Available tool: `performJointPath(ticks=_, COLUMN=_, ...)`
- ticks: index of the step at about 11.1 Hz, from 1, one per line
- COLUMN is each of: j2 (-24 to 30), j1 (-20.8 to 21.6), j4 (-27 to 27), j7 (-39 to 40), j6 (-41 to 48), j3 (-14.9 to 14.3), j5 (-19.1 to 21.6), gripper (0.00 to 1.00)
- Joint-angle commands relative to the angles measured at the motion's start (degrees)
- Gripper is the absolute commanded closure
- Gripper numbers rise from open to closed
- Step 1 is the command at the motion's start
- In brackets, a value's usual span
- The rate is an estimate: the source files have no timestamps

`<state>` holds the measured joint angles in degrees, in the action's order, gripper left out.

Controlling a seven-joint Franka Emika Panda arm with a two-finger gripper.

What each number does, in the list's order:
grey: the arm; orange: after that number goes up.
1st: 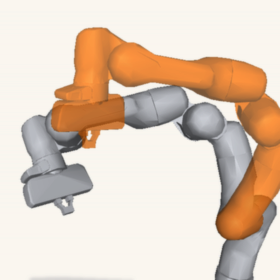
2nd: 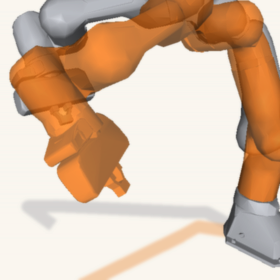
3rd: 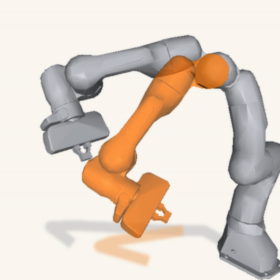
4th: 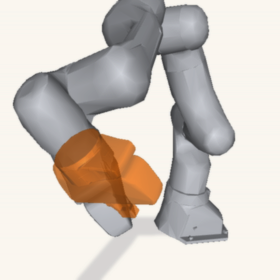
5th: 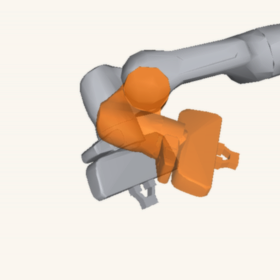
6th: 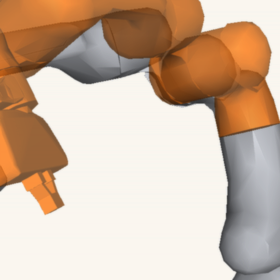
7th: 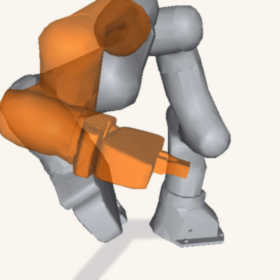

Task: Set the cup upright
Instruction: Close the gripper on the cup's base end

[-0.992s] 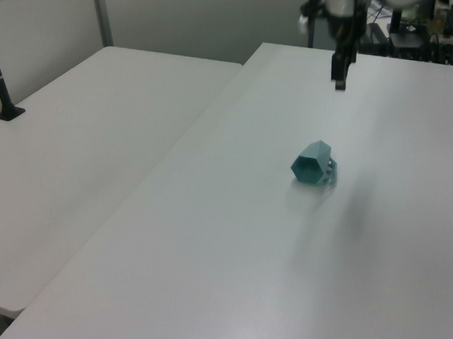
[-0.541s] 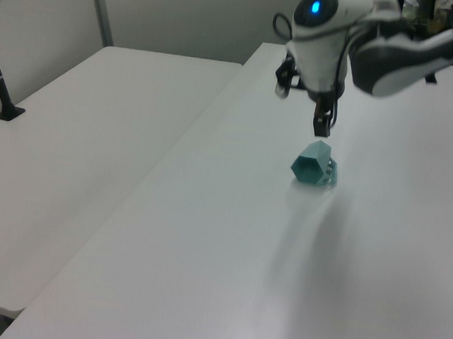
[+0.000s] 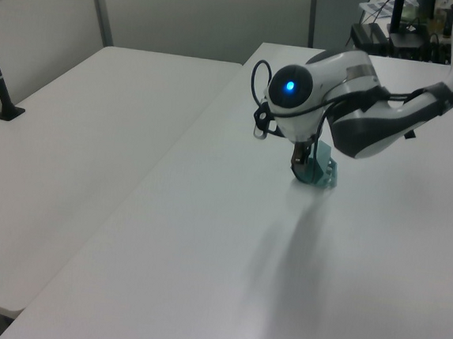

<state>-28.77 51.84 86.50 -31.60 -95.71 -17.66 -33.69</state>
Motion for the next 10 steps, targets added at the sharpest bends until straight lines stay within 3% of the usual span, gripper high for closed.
performJointPath(ticks=1, j2=-5.58, j1=1.34, j4=-3.62, j7=-2.24, j6=-0.96, j3=-0.89, j5=-1.64, gripper=0.0)
performJointPath(ticks=4, j2=-8.66, j1=0.64, j4=-3.36, j7=-2.24, j6=-2.54, j3=-1.68, j5=-3.4, gripper=0.0)
performJointPath(ticks=10, j2=-9.37, j1=-0.16, j4=1.74, j7=-4.6, j6=-1.68, j3=-2.2, j5=-7.53, gripper=0.03)
